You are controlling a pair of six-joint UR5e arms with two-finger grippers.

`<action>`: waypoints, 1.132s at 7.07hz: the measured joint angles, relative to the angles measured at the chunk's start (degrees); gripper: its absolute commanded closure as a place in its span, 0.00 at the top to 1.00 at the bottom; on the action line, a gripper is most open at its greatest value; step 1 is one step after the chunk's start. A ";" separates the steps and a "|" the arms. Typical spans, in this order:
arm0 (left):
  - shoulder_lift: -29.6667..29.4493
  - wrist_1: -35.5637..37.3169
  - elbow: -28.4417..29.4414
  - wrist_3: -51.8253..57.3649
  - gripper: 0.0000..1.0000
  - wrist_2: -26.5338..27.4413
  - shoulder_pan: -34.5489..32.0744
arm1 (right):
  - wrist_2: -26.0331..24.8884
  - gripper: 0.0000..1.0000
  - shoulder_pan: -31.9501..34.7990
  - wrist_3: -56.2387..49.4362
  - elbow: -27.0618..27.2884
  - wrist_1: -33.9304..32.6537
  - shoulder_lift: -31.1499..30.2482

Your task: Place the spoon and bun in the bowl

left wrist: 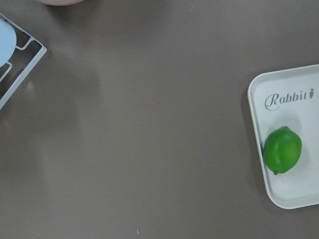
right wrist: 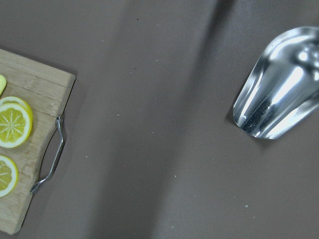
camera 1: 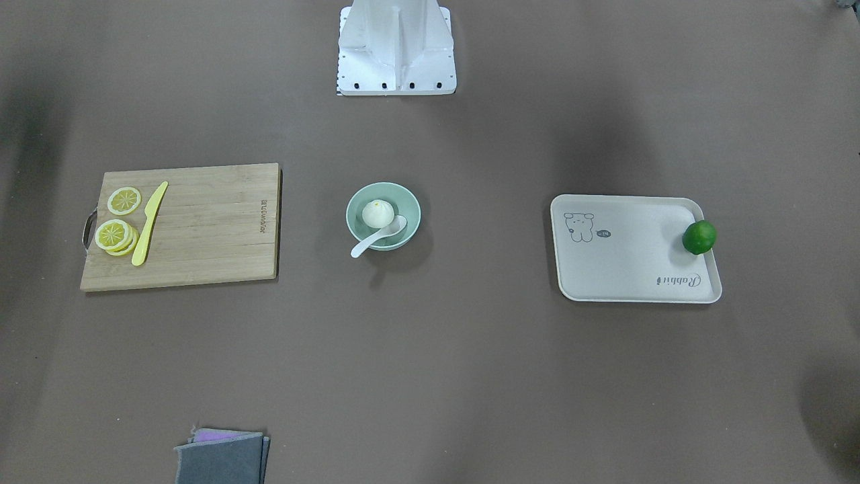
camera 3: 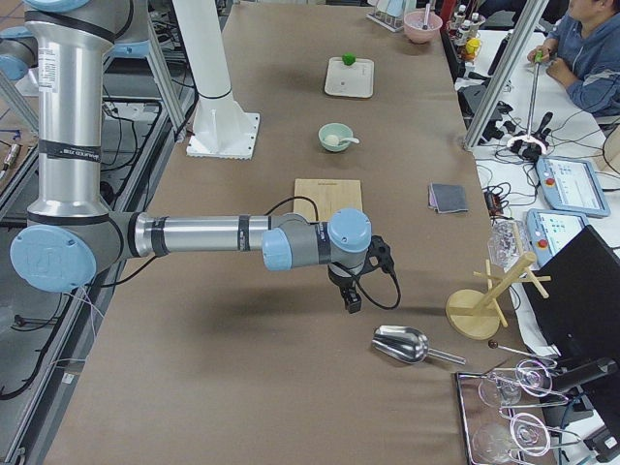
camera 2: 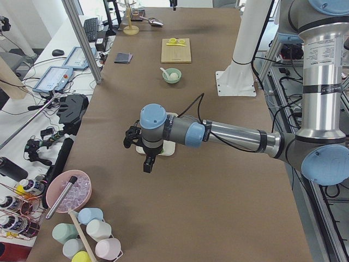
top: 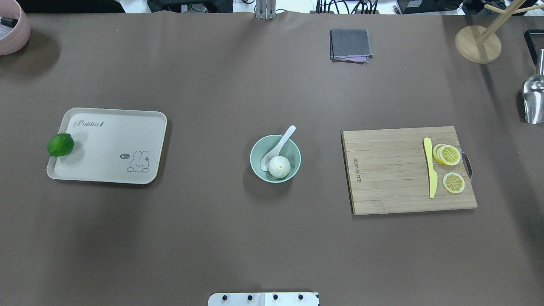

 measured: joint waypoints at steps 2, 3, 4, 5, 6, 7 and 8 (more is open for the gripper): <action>-0.49 0.03 2.15 -0.58 0.98 0.10 0.02 | -0.11 1.00 0.18 -0.26 -1.35 0.15 -0.16; -0.43 0.11 2.25 -0.63 0.98 -0.02 0.02 | -0.21 1.00 0.24 -0.28 -1.80 0.18 -0.12; -0.39 0.24 1.84 -0.63 0.98 -0.01 0.02 | -0.25 1.00 0.28 -0.22 -1.97 0.21 -0.02; -0.53 0.39 1.59 -0.53 0.98 0.06 0.01 | -0.29 1.00 0.30 0.03 -2.16 0.21 0.16; -0.60 0.50 1.41 -0.40 0.98 0.11 -0.01 | -0.27 1.00 0.39 0.22 -2.30 0.18 0.20; -0.41 0.60 1.53 -0.34 0.98 0.10 -0.02 | -0.23 1.00 0.66 0.15 -2.33 0.18 0.06; 0.24 0.64 1.51 -0.29 0.98 0.11 -0.02 | -0.24 1.00 1.20 -0.06 -2.33 0.21 -0.13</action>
